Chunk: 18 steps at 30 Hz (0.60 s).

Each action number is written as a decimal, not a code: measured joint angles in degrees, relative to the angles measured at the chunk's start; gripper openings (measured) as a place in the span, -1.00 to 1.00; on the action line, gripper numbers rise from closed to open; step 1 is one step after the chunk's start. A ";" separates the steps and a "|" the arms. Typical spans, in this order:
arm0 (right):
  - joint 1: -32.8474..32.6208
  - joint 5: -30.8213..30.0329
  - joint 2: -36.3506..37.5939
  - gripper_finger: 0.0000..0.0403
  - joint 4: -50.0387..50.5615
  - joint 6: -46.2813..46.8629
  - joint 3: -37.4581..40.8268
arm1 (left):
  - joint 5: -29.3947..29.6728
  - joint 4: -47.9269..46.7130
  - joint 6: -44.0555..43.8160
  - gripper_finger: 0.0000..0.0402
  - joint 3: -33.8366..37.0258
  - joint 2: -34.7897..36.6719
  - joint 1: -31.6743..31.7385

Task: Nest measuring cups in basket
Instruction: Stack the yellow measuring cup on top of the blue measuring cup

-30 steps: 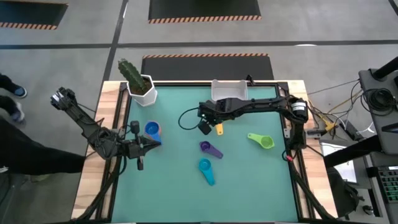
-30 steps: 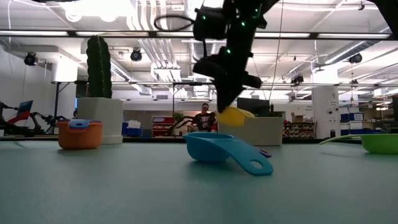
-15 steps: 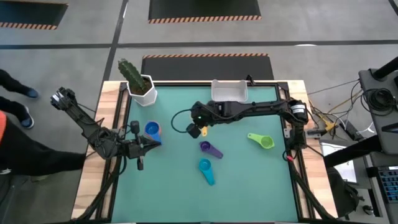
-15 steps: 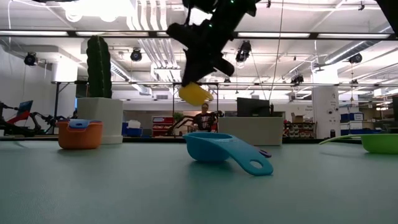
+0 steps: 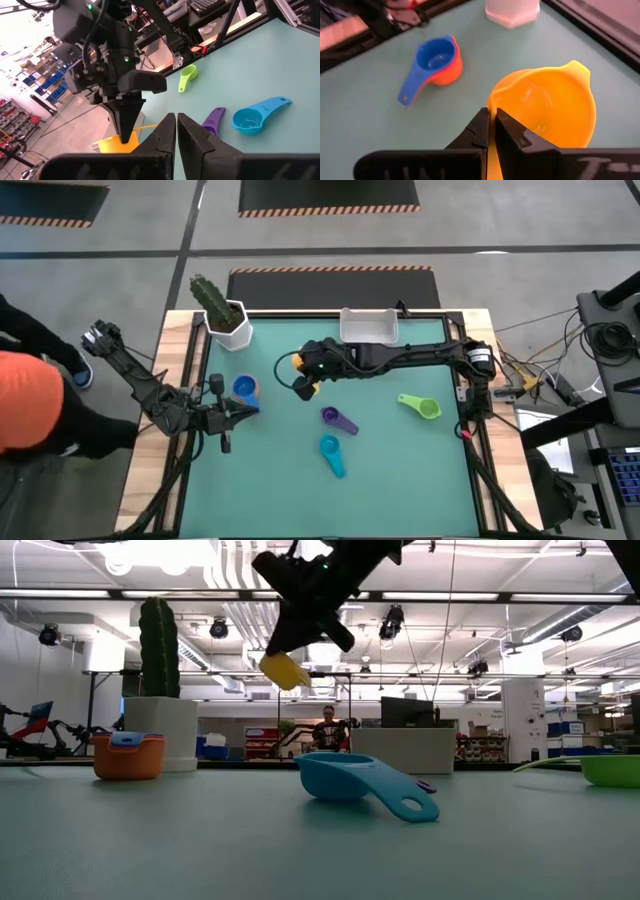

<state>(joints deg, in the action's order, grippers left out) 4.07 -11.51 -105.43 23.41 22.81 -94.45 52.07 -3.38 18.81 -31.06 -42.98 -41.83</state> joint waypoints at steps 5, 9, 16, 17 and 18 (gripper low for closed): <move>-0.23 0.23 -0.74 -0.96 -4.06 -1.71 0.09 | 0.00 -0.02 0.00 -1.00 -0.01 0.00 0.01; -0.48 0.57 -1.87 -0.96 -8.15 -3.53 0.09 | 0.02 -0.04 0.00 -1.00 -0.01 0.00 0.00; -0.79 1.12 -3.02 -0.96 -15.67 -6.13 0.09 | 0.04 0.07 0.17 -1.00 -0.03 0.02 0.01; -0.84 1.14 -3.59 -0.96 -17.14 -6.38 0.09 | 0.04 0.07 0.20 -1.00 -0.03 0.02 -0.01; -0.84 1.40 -3.79 -0.96 -17.86 -6.50 0.09 | 0.04 0.11 0.20 -1.00 -0.03 0.03 -0.02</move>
<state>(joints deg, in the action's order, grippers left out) 3.22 -10.11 -109.22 5.56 16.31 -94.37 52.12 -3.27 19.00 -31.09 -42.95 -41.84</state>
